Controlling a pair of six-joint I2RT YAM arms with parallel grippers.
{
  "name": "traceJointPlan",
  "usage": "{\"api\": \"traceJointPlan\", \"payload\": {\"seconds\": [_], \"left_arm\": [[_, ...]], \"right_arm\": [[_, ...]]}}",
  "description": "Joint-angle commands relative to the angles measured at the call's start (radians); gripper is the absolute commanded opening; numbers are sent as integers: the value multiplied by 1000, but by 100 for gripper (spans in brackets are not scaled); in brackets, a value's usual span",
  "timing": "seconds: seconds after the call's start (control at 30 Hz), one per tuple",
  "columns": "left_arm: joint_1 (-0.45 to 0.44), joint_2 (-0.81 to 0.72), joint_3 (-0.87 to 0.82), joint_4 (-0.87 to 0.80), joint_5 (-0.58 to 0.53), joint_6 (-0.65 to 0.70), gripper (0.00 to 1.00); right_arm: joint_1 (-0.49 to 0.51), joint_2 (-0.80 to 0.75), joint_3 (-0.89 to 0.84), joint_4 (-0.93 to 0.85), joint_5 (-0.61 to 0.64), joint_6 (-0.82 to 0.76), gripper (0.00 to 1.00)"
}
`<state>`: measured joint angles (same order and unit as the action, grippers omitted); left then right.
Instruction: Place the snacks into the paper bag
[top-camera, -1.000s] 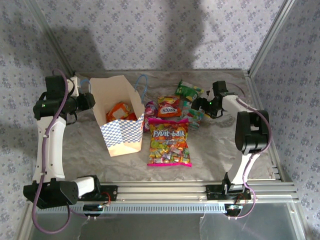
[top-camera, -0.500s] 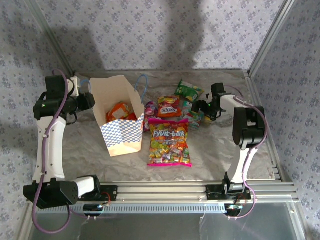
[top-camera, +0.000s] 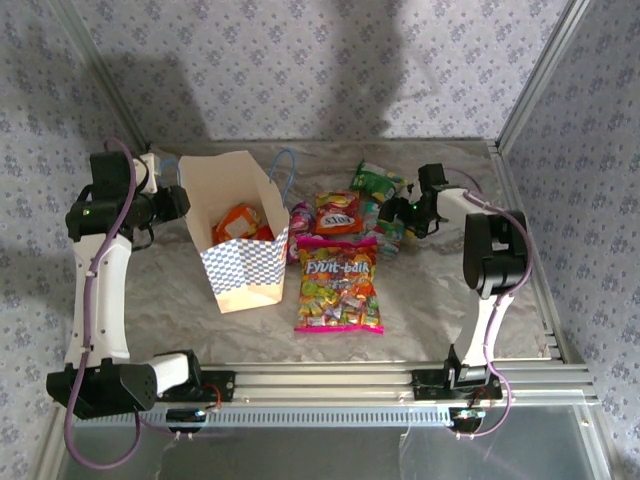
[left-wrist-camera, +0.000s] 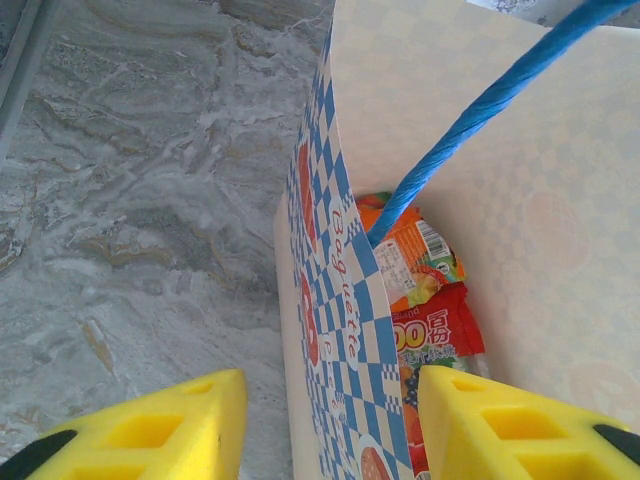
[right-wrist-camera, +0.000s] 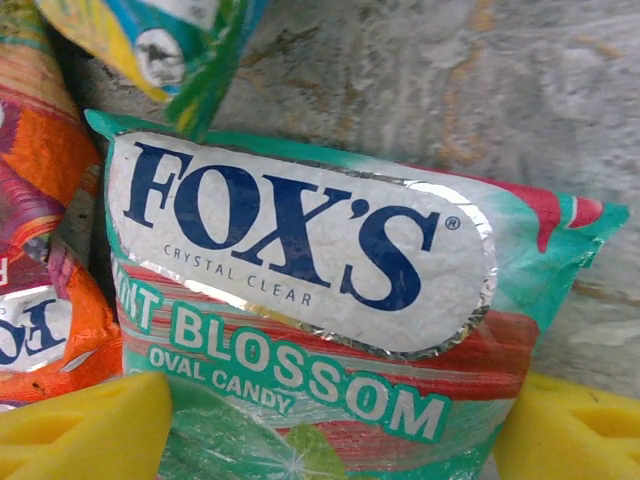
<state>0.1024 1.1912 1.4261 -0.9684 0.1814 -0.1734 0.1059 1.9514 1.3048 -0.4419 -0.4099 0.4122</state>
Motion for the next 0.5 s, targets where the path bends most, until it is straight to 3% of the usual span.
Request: {"api": "traceJointPlan", "payload": {"seconds": [0.0, 0.1, 0.3, 0.47], "left_arm": [[-5, -22, 13, -7, -13, 10, 49], [-5, -22, 17, -11, -10, 12, 49], [-4, -37, 19, -20, -19, 22, 49], [-5, -42, 22, -25, -18, 23, 49]], "right_arm": [[24, 9, 20, 10, -3, 17, 81], [24, 36, 27, -4, 14, 20, 76], [24, 45, 21, -11, 45, 30, 45], [22, 12, 25, -45, 83, 11, 32]]}}
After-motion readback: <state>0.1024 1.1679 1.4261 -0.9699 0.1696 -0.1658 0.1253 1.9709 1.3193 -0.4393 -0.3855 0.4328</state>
